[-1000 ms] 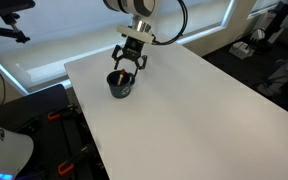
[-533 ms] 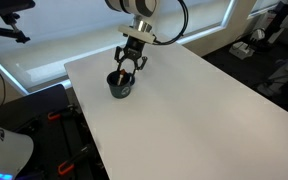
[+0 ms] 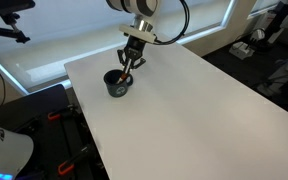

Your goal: Remove the red marker from the dark green mug.

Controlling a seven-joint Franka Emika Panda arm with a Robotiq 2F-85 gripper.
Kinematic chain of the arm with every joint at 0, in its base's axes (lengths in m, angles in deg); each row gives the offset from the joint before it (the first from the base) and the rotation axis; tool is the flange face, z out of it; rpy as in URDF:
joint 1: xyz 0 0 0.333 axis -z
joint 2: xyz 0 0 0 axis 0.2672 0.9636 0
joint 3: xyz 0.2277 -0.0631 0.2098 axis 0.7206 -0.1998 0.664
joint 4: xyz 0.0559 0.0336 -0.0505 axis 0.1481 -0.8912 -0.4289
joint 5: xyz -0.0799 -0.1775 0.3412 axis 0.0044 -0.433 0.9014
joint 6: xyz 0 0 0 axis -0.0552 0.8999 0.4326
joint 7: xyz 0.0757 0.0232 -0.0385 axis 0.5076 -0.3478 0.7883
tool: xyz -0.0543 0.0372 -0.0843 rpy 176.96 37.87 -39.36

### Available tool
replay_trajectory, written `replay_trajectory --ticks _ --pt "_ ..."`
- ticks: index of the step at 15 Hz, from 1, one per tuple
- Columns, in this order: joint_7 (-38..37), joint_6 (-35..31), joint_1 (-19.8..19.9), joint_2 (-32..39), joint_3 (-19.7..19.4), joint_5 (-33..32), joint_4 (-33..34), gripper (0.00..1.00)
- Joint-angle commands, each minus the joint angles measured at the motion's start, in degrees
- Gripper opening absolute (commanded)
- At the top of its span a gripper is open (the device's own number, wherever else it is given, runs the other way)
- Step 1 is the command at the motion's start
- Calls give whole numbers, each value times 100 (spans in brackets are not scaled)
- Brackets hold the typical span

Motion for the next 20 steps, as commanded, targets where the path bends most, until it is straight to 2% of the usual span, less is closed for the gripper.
replay_trajectory --ticks 1,5,6,7,10,11,13,14,15,19,20 --pt "60 200 -25 61 -31 -74 156 0" --pt "52 203 4 37 -28 -29 131 0" --pt "42 211 8 19 -24 -12 119 26" --pt "5 233 -2 -21 -22 -5 91 28" --pt "-142 330 -41 -136 -25 13 4 49" --pt "-14 133 4 7 -10 6 42 33" --pt "-17 163 0 -1 -9 6 42 47" --pt "-30 178 6 -4 -11 26 37 74" --pt "-50 160 18 -24 -12 48 7 74" --pt "-38 144 35 7 -6 68 6 99" --pt "-43 147 34 15 -7 68 11 100"
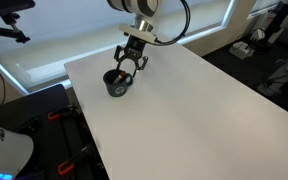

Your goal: Remove the red marker from the dark green mug.

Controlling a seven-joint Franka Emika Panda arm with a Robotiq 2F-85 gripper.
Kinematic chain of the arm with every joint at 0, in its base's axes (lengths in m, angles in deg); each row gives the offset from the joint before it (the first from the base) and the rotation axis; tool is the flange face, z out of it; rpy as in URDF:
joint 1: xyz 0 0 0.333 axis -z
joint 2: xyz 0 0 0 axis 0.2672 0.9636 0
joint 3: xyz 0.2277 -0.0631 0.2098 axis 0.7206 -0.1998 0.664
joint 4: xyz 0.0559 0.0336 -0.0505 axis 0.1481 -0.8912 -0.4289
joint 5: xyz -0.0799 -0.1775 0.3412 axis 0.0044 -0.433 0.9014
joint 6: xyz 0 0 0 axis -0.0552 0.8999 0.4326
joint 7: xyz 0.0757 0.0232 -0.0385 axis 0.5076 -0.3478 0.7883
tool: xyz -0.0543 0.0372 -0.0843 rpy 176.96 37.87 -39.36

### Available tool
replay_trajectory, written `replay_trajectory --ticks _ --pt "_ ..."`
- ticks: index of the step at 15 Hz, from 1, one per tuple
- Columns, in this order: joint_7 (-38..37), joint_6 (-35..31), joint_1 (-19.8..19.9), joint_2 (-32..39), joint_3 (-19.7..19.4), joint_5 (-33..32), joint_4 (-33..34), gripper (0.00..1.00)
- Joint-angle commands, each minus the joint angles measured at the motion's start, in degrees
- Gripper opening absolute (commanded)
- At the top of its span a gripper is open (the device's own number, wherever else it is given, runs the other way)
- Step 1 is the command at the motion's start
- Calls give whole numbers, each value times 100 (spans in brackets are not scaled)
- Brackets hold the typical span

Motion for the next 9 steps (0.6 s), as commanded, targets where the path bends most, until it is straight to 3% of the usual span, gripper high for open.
replay_trajectory --ticks 1,2,4,9 --pt "-22 2 4 12 -5 51 4 86" --pt "-23 7 6 22 -6 54 10 69" --pt "-43 24 8 47 -11 65 27 62" --pt "-71 27 17 71 -17 77 27 23"
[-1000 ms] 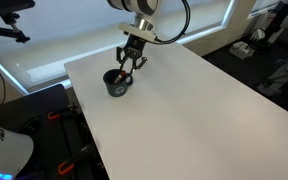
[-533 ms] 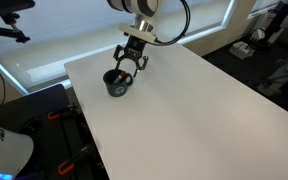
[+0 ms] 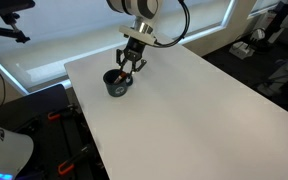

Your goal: Remove the red marker from the dark green mug.

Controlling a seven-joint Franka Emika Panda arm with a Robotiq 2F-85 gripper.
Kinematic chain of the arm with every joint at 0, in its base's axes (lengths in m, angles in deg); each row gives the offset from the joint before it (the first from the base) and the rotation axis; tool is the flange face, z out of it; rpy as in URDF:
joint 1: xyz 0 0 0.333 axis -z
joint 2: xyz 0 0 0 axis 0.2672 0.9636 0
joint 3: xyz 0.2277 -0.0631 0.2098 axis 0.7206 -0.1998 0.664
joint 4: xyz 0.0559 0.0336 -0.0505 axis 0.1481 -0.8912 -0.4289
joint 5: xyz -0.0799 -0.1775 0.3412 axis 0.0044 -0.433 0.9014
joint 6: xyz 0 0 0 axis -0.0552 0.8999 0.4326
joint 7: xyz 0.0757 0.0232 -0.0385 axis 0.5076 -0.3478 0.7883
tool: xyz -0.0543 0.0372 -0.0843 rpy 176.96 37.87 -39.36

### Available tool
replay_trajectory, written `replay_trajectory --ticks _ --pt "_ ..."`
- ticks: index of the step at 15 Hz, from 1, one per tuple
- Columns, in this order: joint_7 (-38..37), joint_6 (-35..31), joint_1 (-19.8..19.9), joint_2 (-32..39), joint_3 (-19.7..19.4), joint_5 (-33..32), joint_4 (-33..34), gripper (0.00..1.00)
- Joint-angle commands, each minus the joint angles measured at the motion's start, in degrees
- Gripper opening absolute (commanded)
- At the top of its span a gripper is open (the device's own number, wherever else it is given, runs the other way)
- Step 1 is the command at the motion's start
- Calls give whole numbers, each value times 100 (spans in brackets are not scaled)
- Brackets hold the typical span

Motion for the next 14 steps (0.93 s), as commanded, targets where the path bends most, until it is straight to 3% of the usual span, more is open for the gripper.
replay_trajectory --ticks 1,3,7,8,9,11,14 --pt "-73 26 8 2 -18 76 25 14" --pt "-83 21 17 5 -21 88 21 0" --pt "-95 28 37 -2 -22 117 18 3" --pt "-105 35 32 -5 -18 124 20 8" --pt "-98 44 25 -22 -8 125 12 36" --pt "-114 39 -2 -35 -3 100 11 44" --pt "-162 73 -61 -61 6 68 31 66"
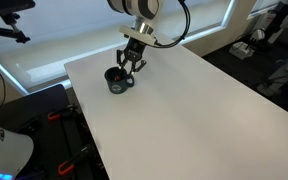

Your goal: Remove the red marker from the dark green mug.

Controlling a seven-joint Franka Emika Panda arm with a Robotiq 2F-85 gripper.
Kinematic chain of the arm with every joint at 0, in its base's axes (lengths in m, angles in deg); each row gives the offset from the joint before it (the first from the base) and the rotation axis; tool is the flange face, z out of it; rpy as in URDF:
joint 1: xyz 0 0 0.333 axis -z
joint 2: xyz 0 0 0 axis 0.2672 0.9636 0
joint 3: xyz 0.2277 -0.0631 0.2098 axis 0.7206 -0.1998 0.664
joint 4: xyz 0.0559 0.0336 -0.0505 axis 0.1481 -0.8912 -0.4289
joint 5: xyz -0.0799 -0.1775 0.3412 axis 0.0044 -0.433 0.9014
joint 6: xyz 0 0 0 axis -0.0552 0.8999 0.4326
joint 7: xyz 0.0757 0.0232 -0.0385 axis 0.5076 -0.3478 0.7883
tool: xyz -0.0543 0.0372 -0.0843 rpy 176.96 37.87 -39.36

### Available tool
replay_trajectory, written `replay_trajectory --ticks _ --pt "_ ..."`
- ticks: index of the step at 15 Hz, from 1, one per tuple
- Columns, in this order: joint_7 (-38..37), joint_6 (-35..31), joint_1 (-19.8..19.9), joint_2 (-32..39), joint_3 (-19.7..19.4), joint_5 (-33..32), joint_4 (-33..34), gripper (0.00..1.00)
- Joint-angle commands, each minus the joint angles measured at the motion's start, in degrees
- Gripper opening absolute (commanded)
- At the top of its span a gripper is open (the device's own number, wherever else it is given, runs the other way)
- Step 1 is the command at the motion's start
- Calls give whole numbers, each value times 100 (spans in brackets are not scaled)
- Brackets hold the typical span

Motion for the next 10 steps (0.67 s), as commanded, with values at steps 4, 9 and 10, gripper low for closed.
replay_trajectory --ticks 4,9,10 --pt "-209 93 -135 -52 68 181 30 96" --pt "-427 73 -177 -88 72 426 -52 100" --pt "-498 41 -183 -126 58 454 -103 100"
